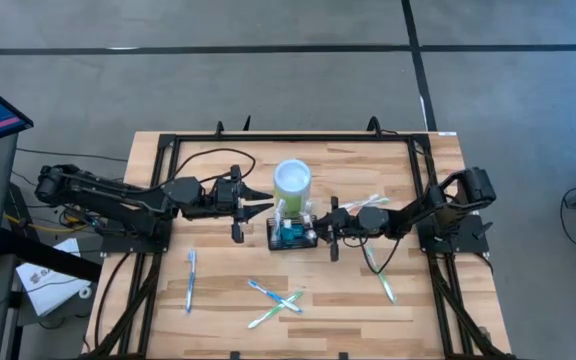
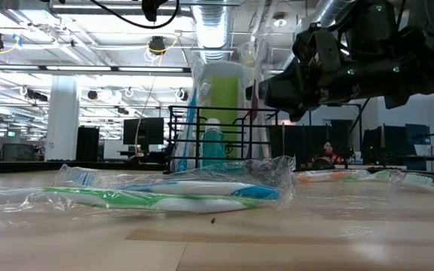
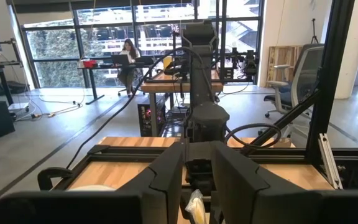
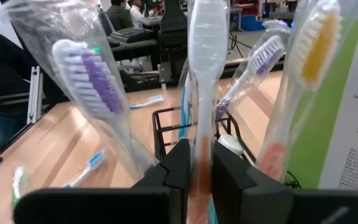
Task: Pick & Place toothbrushing station
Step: Put the bottom orange toothbrush into the wire organizer, then put the orange toothbrush into the wire organizer
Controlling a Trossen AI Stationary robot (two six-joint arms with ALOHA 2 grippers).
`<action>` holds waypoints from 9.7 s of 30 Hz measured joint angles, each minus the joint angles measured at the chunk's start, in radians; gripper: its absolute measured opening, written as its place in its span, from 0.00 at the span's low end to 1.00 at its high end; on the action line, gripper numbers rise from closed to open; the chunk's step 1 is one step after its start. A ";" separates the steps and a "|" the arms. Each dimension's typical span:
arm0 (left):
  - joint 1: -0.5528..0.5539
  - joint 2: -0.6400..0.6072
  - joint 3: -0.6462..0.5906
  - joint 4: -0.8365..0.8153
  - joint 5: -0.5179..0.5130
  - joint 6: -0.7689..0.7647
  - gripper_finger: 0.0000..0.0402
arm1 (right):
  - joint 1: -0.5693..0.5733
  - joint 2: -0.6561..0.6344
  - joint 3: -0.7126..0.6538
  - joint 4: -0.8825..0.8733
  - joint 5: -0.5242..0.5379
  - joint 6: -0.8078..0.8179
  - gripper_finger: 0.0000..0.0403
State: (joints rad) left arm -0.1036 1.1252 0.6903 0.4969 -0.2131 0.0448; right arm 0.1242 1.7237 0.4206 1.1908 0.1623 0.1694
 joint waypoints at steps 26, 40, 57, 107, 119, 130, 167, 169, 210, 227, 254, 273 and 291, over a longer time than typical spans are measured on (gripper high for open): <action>-0.003 0.000 0.000 -0.003 -0.005 0.000 0.20 | 0.000 -0.020 -0.001 -0.056 -0.003 -0.018 0.27; -0.003 0.000 0.000 -0.003 -0.004 0.000 0.20 | 0.000 -0.251 -0.078 -0.209 0.023 -0.022 0.27; -0.003 0.000 0.000 -0.003 0.000 0.000 0.20 | -0.012 -0.599 -0.087 -0.834 0.148 0.077 0.27; -0.003 0.000 0.000 -0.003 0.000 0.002 0.20 | -0.388 -0.425 0.129 -1.680 0.047 -0.194 0.27; -0.003 0.000 0.000 -0.004 -0.001 0.002 0.20 | -0.387 -0.275 0.240 -1.757 0.050 -0.282 0.27; -0.003 0.000 0.000 -0.004 -0.001 0.002 0.20 | -0.383 -0.278 0.261 -1.753 0.041 -0.307 0.04; -0.003 0.001 0.000 -0.011 0.000 0.002 0.20 | -0.389 -0.209 0.291 -1.756 0.051 -0.379 0.30; -0.002 0.001 0.000 -0.010 0.000 0.002 0.20 | -0.388 -0.210 0.291 -1.757 0.049 -0.379 0.25; 0.002 0.000 0.000 -0.011 -0.003 -0.028 0.20 | -0.291 -0.216 0.794 -2.350 0.328 -0.402 0.00; 0.097 0.000 0.000 -0.011 0.086 -0.138 0.20 | -0.113 -0.216 1.079 -2.620 0.563 -0.352 0.00; 0.328 0.194 0.126 -0.062 0.571 -0.511 0.20 | 0.142 -0.146 1.115 -2.407 0.598 -0.563 0.00; 0.335 0.256 0.157 -0.069 0.755 -0.645 0.20 | 0.163 0.017 1.282 -2.353 0.654 -0.738 0.00; 0.335 0.256 0.156 -0.135 0.742 -0.656 0.20 | 0.178 0.060 1.344 -2.359 0.676 -0.801 0.00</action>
State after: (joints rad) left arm 0.2317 1.3811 0.8467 0.3619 0.5289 -0.6111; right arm 0.3023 1.7838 1.7645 -1.1687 0.8381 -0.6318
